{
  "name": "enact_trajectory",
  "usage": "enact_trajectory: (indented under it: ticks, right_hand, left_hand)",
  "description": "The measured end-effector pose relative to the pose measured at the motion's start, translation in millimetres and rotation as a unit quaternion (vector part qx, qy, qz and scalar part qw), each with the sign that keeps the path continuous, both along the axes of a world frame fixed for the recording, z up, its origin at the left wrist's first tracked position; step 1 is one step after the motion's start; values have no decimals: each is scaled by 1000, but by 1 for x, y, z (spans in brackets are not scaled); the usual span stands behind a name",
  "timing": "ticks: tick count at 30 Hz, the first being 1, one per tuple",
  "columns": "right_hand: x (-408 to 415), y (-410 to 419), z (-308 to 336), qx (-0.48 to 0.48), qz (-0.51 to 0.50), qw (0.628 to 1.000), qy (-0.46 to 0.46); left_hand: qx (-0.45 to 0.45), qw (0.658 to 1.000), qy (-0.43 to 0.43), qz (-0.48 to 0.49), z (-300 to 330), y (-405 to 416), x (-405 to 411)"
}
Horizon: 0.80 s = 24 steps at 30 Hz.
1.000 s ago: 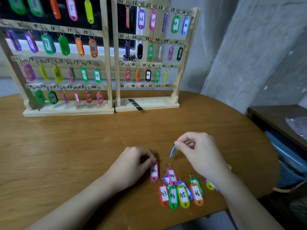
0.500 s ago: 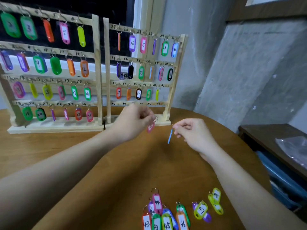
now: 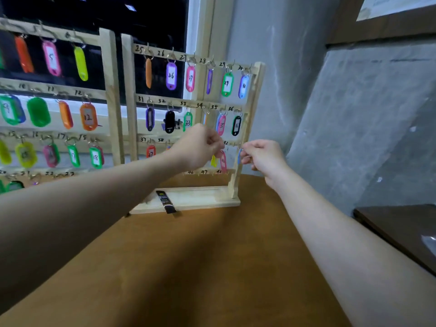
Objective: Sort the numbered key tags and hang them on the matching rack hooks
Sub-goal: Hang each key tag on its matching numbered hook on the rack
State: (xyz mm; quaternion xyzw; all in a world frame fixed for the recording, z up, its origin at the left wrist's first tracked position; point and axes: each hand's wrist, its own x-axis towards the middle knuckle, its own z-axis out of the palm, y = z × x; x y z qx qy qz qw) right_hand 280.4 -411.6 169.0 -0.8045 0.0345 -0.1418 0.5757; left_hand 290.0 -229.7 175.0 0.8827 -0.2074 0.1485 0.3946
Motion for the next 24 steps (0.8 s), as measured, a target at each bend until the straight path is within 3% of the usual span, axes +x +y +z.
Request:
enact_trajectory:
  ticks: [9,24]
  right_hand:
    - [39,5,-16,-28,-33,999,-17]
    - [43,4,-23,-55,-10,996,-69]
  left_hand:
    - [130,988,-86,-10,20,-10,28]
    - [178,982,-51,31,16,-29,47]
